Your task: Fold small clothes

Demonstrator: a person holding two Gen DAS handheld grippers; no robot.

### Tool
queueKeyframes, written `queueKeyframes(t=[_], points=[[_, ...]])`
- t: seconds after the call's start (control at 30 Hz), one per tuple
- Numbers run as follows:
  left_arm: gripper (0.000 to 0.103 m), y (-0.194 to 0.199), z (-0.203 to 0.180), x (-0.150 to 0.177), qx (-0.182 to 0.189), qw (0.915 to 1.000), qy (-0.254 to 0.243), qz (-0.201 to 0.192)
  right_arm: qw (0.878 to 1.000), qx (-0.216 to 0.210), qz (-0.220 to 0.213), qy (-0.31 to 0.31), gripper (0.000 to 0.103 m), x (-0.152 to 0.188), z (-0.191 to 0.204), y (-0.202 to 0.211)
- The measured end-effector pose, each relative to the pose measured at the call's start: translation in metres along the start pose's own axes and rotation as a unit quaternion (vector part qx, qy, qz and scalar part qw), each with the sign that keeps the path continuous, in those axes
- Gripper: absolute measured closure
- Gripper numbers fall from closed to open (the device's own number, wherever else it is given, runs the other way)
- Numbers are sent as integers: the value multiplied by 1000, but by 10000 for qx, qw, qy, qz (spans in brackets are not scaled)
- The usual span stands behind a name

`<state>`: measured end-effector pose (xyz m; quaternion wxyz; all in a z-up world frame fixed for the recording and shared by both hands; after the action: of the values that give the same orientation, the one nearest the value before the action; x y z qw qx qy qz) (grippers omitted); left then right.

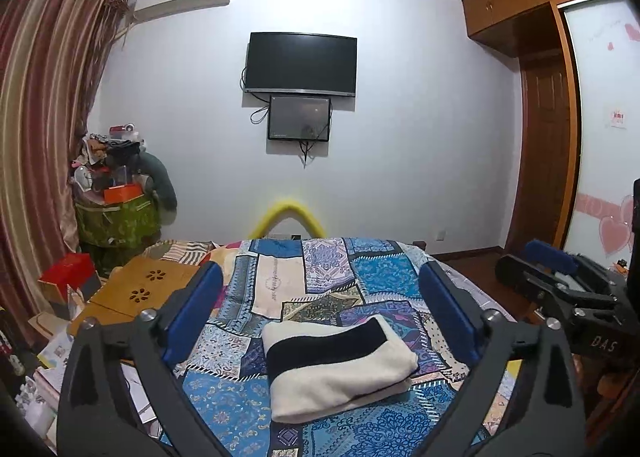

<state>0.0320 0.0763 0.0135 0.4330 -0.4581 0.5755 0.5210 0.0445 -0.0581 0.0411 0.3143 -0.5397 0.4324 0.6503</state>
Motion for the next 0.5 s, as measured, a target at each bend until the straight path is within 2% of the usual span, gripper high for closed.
queueKeyframes(t=[0.17, 0.5], points=[[0, -3, 2, 5, -16, 9999, 100, 59, 9998, 165, -51, 72, 0, -1, -1, 1], [0, -7, 3, 15, -60, 9997, 157, 176, 9997, 222, 85, 46, 0, 5, -4, -2]])
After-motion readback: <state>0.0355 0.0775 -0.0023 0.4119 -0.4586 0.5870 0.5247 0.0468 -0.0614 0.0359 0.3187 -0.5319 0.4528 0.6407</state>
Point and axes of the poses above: each gripper's, at about its wrist camera, not at the fingertips, and y roughly against the way its jaws point, z to its left, x to its underside, the point moved 5 cm from there along -y, roughly the way its jaws point, and after that the axes turned 8 degrees about x, right-handed, at the moved point
